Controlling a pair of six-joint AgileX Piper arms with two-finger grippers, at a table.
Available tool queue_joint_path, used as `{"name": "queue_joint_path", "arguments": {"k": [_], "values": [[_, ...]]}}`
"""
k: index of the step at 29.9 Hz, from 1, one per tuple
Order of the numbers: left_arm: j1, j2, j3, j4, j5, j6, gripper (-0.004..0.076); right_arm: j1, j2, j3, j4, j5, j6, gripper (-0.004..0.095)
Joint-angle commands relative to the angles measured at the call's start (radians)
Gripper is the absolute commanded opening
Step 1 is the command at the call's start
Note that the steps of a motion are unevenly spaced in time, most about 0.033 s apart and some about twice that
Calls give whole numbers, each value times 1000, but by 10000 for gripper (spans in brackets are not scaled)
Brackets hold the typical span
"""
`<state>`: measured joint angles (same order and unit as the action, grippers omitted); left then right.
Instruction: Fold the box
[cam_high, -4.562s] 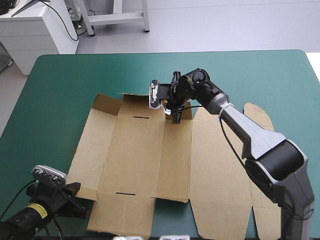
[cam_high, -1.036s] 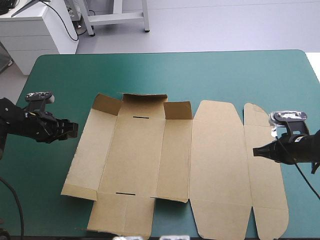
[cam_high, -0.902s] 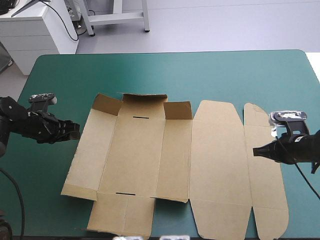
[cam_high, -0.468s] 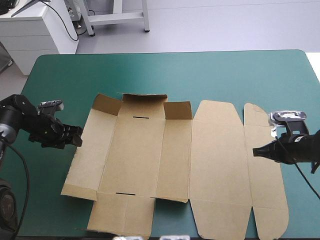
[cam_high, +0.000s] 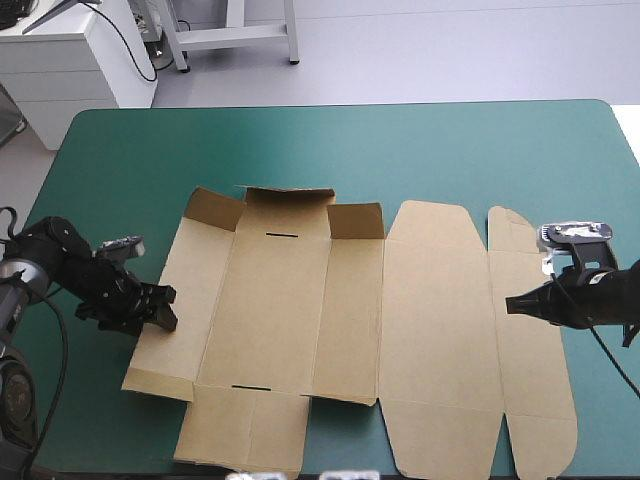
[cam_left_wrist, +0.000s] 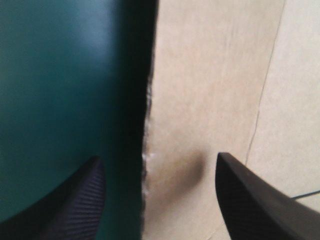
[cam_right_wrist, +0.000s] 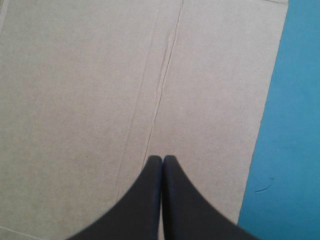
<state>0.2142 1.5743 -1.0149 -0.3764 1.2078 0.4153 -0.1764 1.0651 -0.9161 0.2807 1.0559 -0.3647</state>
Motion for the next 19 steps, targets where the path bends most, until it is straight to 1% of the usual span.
{"name": "queue_joint_path", "arguments": {"k": [1,4,7,12,19], "values": [[-2,-36,44,-136,12,73,456,-7,-10,-29,19,-23,-9,-21],[-2,-36,62,-241,-18,132,456,-7,-10,-29,19,-23,-9,-21],[-2,-36,62,-275,-40,132,456,-7,-10,-29,22,-15,-9,-21],[-2,-36,62,-277,-62,132,456,-7,-10,-29,22,-11,-9,-21],[-2,-36,62,-268,-46,130,456,-7,-10,-29,22,-13,-9,-21]]}}
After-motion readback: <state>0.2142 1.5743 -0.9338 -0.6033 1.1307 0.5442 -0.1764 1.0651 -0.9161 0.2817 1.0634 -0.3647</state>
